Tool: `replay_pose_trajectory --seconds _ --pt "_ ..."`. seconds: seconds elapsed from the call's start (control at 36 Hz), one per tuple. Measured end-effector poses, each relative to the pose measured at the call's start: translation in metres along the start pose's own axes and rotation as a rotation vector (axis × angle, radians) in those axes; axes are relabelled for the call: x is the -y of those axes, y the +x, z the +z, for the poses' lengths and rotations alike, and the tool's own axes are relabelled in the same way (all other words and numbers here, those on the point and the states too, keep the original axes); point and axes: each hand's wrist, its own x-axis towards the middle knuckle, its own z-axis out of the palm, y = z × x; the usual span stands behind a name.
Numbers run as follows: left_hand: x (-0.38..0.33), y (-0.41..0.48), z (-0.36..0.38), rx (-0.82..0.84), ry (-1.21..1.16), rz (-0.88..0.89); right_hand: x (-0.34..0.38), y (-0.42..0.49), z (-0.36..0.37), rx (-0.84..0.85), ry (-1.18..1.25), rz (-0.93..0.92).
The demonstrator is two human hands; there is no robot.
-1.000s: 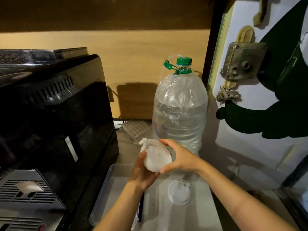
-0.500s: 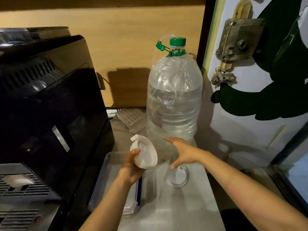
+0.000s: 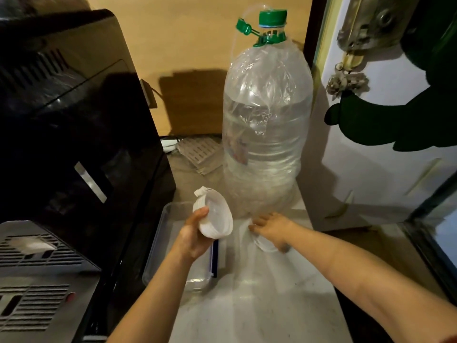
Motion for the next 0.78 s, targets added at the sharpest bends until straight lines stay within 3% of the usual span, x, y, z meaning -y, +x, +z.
replay_pose_trajectory --seconds 0.5,0.78 --pt "0.002 0.004 -0.007 -0.005 0.022 -0.006 0.001 0.005 0.002 -0.021 -0.093 0.037" --pt "-0.003 0.009 0.001 0.02 -0.042 0.053 -0.018 -0.021 -0.048 -0.341 0.249 0.126"
